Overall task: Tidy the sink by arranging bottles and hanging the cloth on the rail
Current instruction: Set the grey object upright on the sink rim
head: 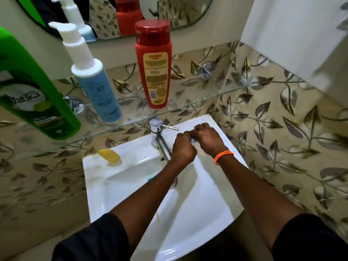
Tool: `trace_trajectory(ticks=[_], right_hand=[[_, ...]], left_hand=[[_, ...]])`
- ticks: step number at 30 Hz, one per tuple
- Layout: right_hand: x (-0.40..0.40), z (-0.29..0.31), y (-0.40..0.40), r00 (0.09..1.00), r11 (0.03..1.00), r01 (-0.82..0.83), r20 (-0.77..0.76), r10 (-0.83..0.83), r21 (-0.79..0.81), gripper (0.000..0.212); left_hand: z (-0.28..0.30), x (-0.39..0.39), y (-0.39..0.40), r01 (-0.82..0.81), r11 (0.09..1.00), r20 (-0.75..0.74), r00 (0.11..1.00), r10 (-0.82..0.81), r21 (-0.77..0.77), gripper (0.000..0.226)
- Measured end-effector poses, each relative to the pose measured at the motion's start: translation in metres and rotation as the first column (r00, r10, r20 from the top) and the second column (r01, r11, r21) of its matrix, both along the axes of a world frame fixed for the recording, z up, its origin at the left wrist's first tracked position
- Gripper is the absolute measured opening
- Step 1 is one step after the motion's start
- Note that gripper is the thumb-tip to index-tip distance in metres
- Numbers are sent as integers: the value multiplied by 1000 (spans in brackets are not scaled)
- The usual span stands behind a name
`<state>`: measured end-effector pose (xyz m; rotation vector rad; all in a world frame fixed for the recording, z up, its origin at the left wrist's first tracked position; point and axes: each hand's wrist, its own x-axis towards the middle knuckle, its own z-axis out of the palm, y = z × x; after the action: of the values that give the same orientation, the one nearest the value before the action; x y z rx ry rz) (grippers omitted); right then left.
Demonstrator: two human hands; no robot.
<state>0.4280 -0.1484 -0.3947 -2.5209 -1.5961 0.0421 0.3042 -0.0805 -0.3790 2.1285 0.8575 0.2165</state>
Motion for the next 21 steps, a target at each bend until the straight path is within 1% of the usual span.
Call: trace_trajectory(ticks=[1, 2, 3, 4, 5, 6, 7, 9, 12, 14, 16, 18, 20, 21], right_hand=[[2, -2, 1, 999, 998, -8, -30, 10, 57, 39], [4, -3, 3, 993, 989, 30, -119, -12, 148, 43], [4, -3, 4, 967, 961, 119, -249, -55, 248, 42], [5, -4, 6, 904, 903, 261, -416, -103, 342, 37], [9, -7, 9, 821, 828, 397, -556, -128, 396, 31], [12, -8, 11, 739, 773, 488, -663, -119, 406, 30], [14, -9, 13, 696, 758, 520, -709, -109, 394, 31], [17, -13, 16, 665, 775, 515, -741, -91, 367, 33], [19, -17, 16, 628, 780, 536, -770, -112, 323, 36], [19, -20, 14, 617, 789, 537, -777, -126, 298, 42], [19, -24, 9, 571, 802, 538, -812, -120, 259, 48], [17, -29, 2, 539, 782, 569, -834, -120, 255, 54], [10, -31, -6, 539, 744, 610, -831, -138, 272, 58], [4, -32, -11, 545, 718, 636, -824, -158, 283, 57]], left_hand=[[-2, 2, 2, -29, 999, -7, 1000, 29, -21, 51], [-4, 4, 5, -59, 997, 4, 998, 60, -39, 50], [-4, 7, 7, -89, 994, 23, 996, 90, -58, 51], [-5, 10, 9, -114, 990, 42, 992, 118, -77, 53], [-4, 13, 11, -131, 987, 56, 989, 137, -97, 57], [-4, 16, 14, -136, 984, 63, 988, 144, -119, 60], [-4, 19, 16, -127, 982, 64, 988, 137, -139, 62], [-6, 23, 20, -105, 983, 58, 992, 115, -148, 59], [-11, 19, 18, -127, 986, 58, 989, 134, -109, 59], [-12, 11, 5, -82, 995, 162, 983, 89, -49, 54], [-11, -4, -11, -22, 999, 289, 957, 14, 27, 51], [-15, -27, -30, 10, 996, 381, 923, -44, 90, 41], [-26, -61, -46, 24, 992, 375, 924, -68, 122, 28], [-36, -82, -52, 17, 993, 328, 943, -54, 117, 23]])
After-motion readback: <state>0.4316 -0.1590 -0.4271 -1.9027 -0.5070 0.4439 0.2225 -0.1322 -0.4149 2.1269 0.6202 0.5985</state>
